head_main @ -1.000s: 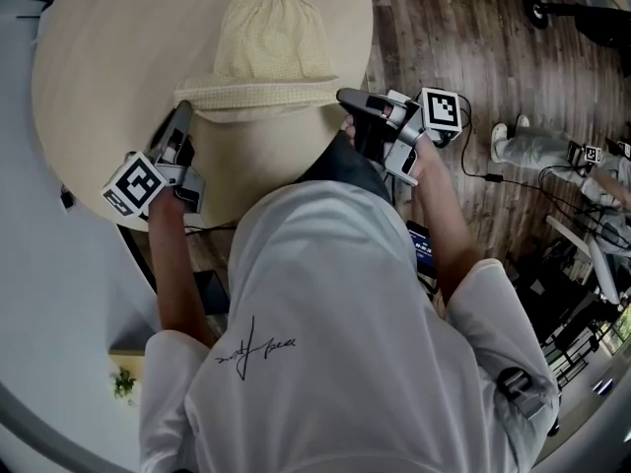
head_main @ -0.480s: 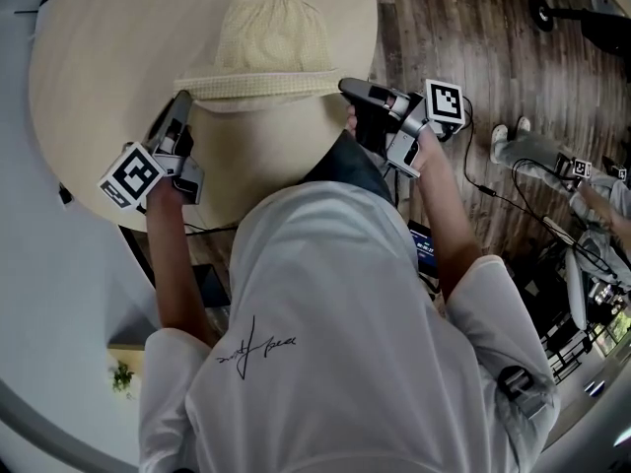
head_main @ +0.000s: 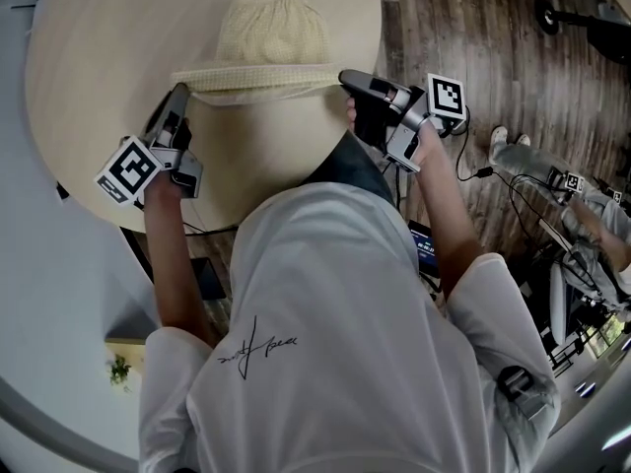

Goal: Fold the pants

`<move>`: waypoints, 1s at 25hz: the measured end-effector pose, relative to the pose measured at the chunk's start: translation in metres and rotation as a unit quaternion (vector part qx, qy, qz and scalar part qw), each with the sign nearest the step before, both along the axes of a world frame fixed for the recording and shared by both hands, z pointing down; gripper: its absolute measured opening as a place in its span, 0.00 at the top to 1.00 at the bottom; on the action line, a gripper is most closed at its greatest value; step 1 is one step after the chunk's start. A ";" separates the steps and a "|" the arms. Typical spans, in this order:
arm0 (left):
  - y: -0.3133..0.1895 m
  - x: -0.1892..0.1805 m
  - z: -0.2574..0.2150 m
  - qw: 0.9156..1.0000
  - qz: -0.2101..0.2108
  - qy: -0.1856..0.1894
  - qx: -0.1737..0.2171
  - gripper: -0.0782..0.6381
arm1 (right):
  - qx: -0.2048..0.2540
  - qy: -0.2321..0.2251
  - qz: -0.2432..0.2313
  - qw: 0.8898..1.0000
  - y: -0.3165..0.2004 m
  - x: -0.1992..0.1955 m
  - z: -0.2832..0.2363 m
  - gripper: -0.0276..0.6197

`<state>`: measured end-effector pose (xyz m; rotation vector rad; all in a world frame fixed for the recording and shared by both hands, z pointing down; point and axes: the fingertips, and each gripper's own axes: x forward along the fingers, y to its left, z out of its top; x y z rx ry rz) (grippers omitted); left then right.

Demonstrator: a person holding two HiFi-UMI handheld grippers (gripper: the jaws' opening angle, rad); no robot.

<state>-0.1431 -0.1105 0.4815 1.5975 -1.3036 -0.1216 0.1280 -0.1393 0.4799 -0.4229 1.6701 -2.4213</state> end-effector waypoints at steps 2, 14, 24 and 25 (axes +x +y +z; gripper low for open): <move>-0.004 0.000 -0.002 1.000 -0.002 -0.001 0.002 0.77 | 0.002 -0.003 0.002 1.000 -0.005 0.000 -0.001 0.92; 0.002 -0.006 -0.005 1.000 -0.031 -0.003 -0.002 0.77 | -0.004 -0.015 -0.007 1.000 -0.006 -0.007 -0.002 0.92; 0.005 -0.010 -0.006 0.998 -0.057 0.006 -0.012 0.77 | -0.027 -0.026 -0.002 0.999 -0.010 -0.012 0.006 0.92; 0.005 -0.010 -0.007 0.998 -0.061 0.011 -0.010 0.77 | -0.030 -0.027 0.000 0.999 -0.009 -0.013 0.006 0.92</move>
